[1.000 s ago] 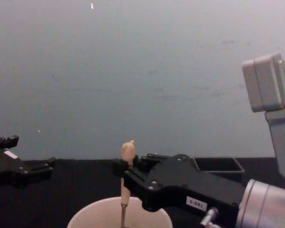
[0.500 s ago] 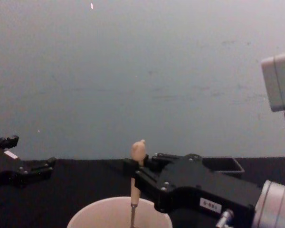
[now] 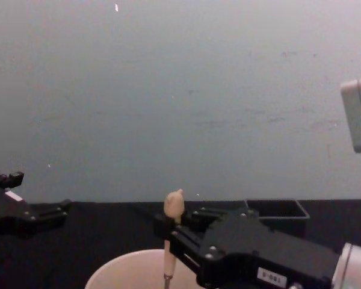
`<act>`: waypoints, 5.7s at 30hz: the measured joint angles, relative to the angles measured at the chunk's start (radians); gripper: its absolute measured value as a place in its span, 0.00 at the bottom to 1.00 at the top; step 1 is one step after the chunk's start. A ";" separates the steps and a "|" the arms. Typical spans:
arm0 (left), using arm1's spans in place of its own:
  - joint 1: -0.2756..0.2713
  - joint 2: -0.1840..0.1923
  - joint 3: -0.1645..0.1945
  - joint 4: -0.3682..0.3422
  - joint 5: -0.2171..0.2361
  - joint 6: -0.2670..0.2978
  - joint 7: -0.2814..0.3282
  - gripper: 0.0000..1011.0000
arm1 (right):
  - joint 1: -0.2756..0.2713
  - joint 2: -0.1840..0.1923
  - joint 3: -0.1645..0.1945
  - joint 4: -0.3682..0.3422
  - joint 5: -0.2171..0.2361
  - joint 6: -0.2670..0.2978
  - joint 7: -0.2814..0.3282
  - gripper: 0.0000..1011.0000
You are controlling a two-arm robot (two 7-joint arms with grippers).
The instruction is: Pick up the stirring spoon with one hand, stir inside the cup, then place it back in its original position.
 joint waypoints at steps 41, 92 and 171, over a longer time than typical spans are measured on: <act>0.000 0.000 0.000 0.000 0.000 0.000 0.000 0.99 | 0.059 -0.053 -0.010 0.074 -0.030 -0.016 -0.024 0.16; 0.000 0.000 0.000 0.000 0.000 0.000 0.000 0.99 | 0.020 -0.023 -0.028 0.008 -0.016 0.001 0.002 0.16; 0.000 0.000 0.000 0.000 0.000 0.000 0.000 0.99 | 0.078 -0.076 -0.035 0.093 -0.039 -0.005 -0.020 0.16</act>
